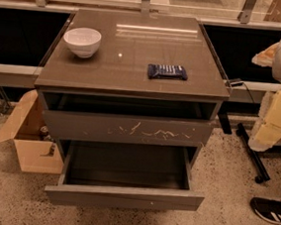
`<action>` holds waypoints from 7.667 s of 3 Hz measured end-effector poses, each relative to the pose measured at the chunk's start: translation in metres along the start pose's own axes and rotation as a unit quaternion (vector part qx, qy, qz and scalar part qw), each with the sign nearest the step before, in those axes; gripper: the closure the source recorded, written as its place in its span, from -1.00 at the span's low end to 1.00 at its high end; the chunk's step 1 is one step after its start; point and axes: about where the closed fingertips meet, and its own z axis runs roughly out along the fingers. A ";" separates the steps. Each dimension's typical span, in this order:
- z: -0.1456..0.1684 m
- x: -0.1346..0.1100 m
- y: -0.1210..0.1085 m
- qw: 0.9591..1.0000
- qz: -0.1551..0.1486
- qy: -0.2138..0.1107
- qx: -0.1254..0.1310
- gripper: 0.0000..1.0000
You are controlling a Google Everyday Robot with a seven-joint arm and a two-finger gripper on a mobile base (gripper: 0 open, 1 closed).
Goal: Close middle drawer
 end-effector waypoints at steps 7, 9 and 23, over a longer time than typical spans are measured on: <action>0.274 -0.017 0.147 0.978 -0.058 -0.085 -0.180 -1.00; 0.373 -0.025 0.205 0.964 -0.044 -0.122 -0.232 -0.03; 0.573 0.037 0.073 0.970 -0.158 -0.093 -0.161 0.00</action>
Offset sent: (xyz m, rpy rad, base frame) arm -0.0228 0.0495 -0.1182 0.1876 0.1141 0.1769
